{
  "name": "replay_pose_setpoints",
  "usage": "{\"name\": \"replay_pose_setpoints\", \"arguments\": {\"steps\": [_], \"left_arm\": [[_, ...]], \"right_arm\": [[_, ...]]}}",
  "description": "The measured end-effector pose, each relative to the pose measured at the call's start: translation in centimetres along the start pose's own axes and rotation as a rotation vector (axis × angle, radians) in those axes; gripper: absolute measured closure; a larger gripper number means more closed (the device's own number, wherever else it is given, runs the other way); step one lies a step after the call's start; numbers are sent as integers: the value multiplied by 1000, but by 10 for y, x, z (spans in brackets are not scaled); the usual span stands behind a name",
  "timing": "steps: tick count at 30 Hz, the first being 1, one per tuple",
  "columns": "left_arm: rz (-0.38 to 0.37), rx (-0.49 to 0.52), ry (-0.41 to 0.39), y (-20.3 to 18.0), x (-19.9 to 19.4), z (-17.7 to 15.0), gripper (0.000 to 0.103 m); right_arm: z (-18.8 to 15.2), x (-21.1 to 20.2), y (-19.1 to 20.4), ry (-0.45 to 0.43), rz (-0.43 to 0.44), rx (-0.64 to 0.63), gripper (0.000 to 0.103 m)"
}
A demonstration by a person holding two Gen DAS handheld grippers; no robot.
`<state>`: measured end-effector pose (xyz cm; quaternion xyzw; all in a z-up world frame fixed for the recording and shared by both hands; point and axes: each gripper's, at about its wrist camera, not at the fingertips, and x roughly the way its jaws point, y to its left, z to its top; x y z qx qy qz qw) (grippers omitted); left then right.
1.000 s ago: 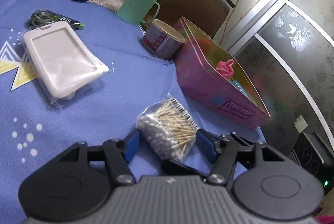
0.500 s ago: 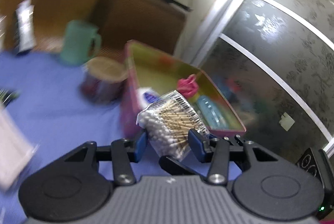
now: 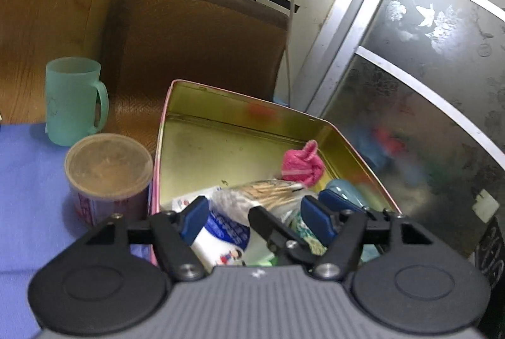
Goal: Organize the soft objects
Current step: 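Carry the cotton-swab bag into the pink tin and open both grippers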
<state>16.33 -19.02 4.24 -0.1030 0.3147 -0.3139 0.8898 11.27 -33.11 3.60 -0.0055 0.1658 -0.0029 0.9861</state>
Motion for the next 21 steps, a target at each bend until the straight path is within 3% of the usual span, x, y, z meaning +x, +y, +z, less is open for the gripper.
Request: {"name": "replay_pose_setpoints", "arguments": {"steps": [5, 7, 10, 12, 15, 21], "left_arm": [[-11, -8, -11, 1, -23, -16, 37], [-23, -19, -16, 2, -34, -21, 37], [-29, -16, -38, 4, -58, -27, 37], [-21, -4, -60, 8, -76, -31, 34], [-1, 2, -96, 18, -102, -38, 32], [44, -60, -116, 53, -142, -63, 32]], "right_arm": [[-13, -20, -3, -6, 4, 31, 26], [-14, -26, -2, 3, 7, 25, 46], [-5, -25, -3, 63, 56, -13, 67], [4, -19, -6, 136, 93, -35, 68], [20, 2, -19, 316, 181, 0, 68], [33, 59, -26, 525, 190, 75, 68]]}}
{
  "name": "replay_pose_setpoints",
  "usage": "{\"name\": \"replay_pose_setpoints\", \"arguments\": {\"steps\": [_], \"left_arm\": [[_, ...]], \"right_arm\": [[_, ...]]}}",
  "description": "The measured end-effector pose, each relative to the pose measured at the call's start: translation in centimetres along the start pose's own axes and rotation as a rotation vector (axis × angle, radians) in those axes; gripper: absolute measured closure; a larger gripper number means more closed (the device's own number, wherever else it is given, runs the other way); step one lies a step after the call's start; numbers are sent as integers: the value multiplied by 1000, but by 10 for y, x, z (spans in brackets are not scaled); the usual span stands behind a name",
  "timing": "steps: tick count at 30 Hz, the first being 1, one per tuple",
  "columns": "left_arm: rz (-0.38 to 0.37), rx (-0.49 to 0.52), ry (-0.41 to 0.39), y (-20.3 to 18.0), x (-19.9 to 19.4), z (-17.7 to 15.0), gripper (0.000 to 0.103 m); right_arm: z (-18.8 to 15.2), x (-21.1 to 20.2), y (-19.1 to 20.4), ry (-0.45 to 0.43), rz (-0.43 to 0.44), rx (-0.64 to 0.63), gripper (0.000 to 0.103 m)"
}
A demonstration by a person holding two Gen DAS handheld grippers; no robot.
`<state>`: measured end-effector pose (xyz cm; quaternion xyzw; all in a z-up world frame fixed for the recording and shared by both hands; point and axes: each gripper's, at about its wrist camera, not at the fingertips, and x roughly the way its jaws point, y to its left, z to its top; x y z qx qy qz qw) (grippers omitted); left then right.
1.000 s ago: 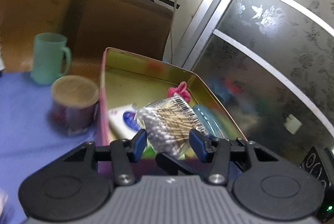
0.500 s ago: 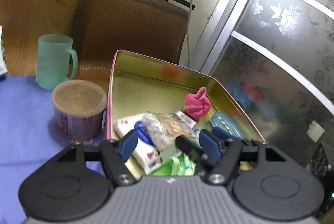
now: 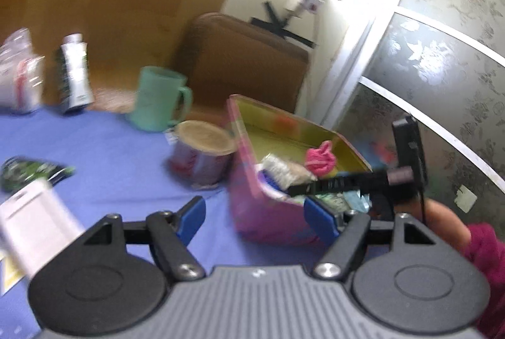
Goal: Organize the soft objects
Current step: 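Carry the cotton-swab bag into the pink tin and open both grippers, then grasp the green tape roller with both grippers together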
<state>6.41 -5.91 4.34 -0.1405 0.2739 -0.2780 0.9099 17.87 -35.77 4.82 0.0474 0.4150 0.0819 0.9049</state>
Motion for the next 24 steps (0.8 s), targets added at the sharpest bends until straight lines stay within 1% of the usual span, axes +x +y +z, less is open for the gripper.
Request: {"name": "replay_pose_setpoints", "arguments": {"steps": [3, 4, 5, 6, 7, 9, 10, 11, 13, 15, 17, 20, 22, 24], "left_arm": [[57, -33, -14, 25, -22, -8, 32], [78, -47, -20, 33, -29, -10, 32], [100, -65, -31, 43, -37, -12, 32], [121, -84, -44, 53, -45, -14, 32], [144, -106, -56, 64, -52, -16, 32], [200, -157, -83, 89, -67, -21, 32], [224, -178, -93, 100, -72, -22, 32], [252, -205, -100, 112, -77, -25, 32], [287, -265, -107, 133, -84, -30, 32], [293, -317, -120, 148, -91, -35, 32], [297, -344, -135, 155, -98, -40, 32], [300, -354, -145, 163, -108, -45, 32], [294, -365, -152, 168, -114, -46, 32], [291, -372, -153, 170, -118, -49, 32]], "right_arm": [[14, 13, 5, 14, -18, 50, 66], [18, 12, 10, -12, -39, 54, 58], [19, 10, 17, -29, -76, 52, 54], [20, 5, 25, -52, -82, 39, 51], [20, -1, 34, -82, -68, 14, 49], [15, -19, 51, -173, -65, -20, 49], [10, -30, 61, -231, -51, -27, 49], [7, -39, 70, -270, -20, -38, 49], [-2, -54, 100, -317, 80, -103, 49], [-10, -57, 138, -308, 177, -197, 49], [-18, -47, 176, -271, 247, -273, 49], [-15, -12, 228, -182, 319, -356, 47], [-9, 21, 256, -105, 367, -389, 40], [-1, 49, 277, -53, 376, -457, 37]]}}
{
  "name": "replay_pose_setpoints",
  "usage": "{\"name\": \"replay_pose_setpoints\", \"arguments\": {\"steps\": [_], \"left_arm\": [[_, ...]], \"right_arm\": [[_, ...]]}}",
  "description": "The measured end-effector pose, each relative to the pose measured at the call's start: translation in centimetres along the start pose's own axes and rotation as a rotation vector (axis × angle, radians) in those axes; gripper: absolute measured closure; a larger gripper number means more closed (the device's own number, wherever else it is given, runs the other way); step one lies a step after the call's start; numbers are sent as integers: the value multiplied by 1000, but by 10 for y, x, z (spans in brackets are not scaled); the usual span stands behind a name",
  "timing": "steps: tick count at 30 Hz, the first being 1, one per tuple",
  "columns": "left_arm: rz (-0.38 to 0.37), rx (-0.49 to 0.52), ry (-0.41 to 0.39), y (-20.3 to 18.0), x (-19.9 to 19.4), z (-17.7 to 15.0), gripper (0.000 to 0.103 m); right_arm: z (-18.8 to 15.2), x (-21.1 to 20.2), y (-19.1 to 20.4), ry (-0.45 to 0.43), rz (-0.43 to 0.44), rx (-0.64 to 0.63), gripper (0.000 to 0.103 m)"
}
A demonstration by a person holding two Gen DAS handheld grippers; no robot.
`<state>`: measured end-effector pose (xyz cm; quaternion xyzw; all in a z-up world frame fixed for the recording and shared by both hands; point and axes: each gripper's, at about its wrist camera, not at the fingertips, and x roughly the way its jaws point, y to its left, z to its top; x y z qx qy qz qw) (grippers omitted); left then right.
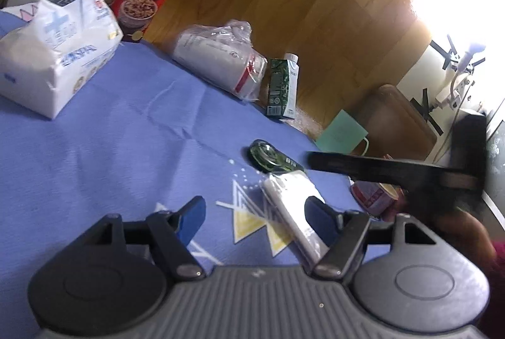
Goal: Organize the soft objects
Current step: 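Grasp the green tape roller with both grippers together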
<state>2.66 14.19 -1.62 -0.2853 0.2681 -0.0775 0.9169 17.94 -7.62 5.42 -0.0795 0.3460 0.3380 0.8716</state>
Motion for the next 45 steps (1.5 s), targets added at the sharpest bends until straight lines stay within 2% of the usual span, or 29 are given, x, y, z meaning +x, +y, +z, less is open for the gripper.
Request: {"name": "replay_pose_setpoints", "arguments": {"steps": [1, 3, 4, 6, 7, 8, 9, 10, 14, 19, 22, 27, 30, 31, 33, 35, 38, 39, 41, 42, 45], "left_arm": [[-2, -3, 0, 2, -1, 0, 32], [-10, -13, 1, 4, -1, 0, 32], [-16, -18, 1, 6, -1, 0, 32], [-19, -22, 1, 8, 1, 1, 32], [-20, -22, 3, 8, 2, 2, 32], [-22, -23, 7, 8, 4, 2, 32], [-24, -26, 12, 8, 6, 2, 32], [-28, -29, 20, 9, 8, 4, 32], [-65, -34, 46, 3, 13, 3, 32], [-116, 21, 87, -23, 13, -7, 32], [-166, 72, 125, -45, 16, -16, 32], [-280, 117, 230, -84, 26, -39, 32], [-330, 143, 293, -107, 34, -54, 32], [-341, 150, 313, -114, 37, -58, 32], [-353, 156, 347, -124, 44, -65, 32], [-353, 151, 381, -133, 54, -73, 32], [-315, 127, 402, -139, 68, -77, 32], [-300, 111, 406, -139, 73, -78, 29], [-291, 74, 406, -136, 79, -77, 26], [-293, 65, 406, -136, 80, -78, 27], [-294, 59, 415, -141, 83, -78, 36]], "right_arm": [[6, 18, 3, 39, -8, -39, 32], [15, 48, 2, 134, 10, -88, 29], [18, 59, 3, 160, -5, -113, 24], [19, 73, 4, 180, -36, -157, 22], [20, 74, 1, 169, -29, -151, 24], [21, 73, -6, 171, -15, -118, 31], [21, 71, -12, 168, -2, -65, 44], [22, 69, -16, 157, -18, -44, 45], [3, 48, -28, 107, -41, 21, 46], [-33, 13, -51, 38, -170, 80, 45], [-61, -16, -52, 1, -206, 124, 45], [-112, -66, -33, -62, -204, 144, 45], [-141, -95, -17, -95, -204, 119, 42], [-147, -101, -15, -96, -193, 116, 38], [-157, -110, -13, -101, -156, 130, 30], [-165, -117, -14, -104, -137, 115, 29], [-164, -114, -16, -99, -156, 75, 29], [-162, -112, -17, -96, -153, 61, 30], [-163, -110, -16, -95, -155, 24, 43], [-166, -114, -18, -105, -149, 19, 61], [-170, -121, -31, -136, -64, 132, 63]]}}
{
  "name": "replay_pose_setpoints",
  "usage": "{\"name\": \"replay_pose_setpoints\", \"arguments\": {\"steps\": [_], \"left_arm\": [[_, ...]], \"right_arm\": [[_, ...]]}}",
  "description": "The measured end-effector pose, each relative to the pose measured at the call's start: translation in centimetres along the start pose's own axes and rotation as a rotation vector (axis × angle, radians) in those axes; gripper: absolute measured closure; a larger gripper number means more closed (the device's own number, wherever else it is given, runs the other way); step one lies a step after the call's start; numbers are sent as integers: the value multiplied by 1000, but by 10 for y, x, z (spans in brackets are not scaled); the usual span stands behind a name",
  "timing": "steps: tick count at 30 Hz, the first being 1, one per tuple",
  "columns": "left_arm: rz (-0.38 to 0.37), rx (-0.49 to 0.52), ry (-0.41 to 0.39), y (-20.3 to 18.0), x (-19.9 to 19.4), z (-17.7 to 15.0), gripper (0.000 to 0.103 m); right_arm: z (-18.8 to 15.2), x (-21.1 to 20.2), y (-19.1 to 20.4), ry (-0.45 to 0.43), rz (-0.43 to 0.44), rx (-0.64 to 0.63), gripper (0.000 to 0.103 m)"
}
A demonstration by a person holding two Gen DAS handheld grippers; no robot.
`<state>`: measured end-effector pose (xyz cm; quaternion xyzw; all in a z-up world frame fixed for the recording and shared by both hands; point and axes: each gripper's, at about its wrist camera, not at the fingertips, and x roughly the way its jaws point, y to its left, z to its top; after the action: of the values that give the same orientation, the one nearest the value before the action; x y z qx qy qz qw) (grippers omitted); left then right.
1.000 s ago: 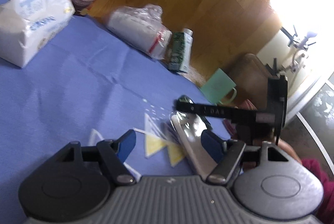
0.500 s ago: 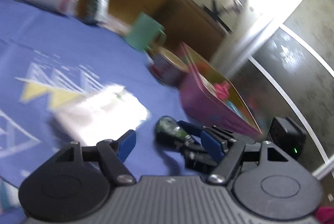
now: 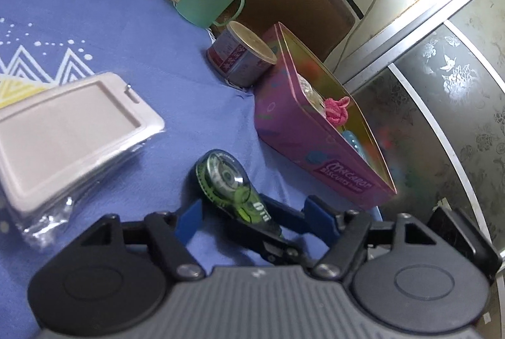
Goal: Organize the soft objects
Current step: 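Grasp the green tape roller with both grippers together, then lower the green tape roller into the pink tin and release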
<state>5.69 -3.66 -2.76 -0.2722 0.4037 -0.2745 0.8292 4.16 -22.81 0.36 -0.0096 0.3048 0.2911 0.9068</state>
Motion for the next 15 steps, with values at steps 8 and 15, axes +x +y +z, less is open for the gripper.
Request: {"name": "replay_pose_setpoints", "arguments": {"steps": [8, 15], "left_arm": [[-82, 160, -18, -63, 14, 34, 43], [-131, 298, -9, -121, 68, 55, 43]], "right_arm": [[12, -43, -5, -209, -59, 54, 63], [26, -63, -42, -326, -268, 51, 63]]}}
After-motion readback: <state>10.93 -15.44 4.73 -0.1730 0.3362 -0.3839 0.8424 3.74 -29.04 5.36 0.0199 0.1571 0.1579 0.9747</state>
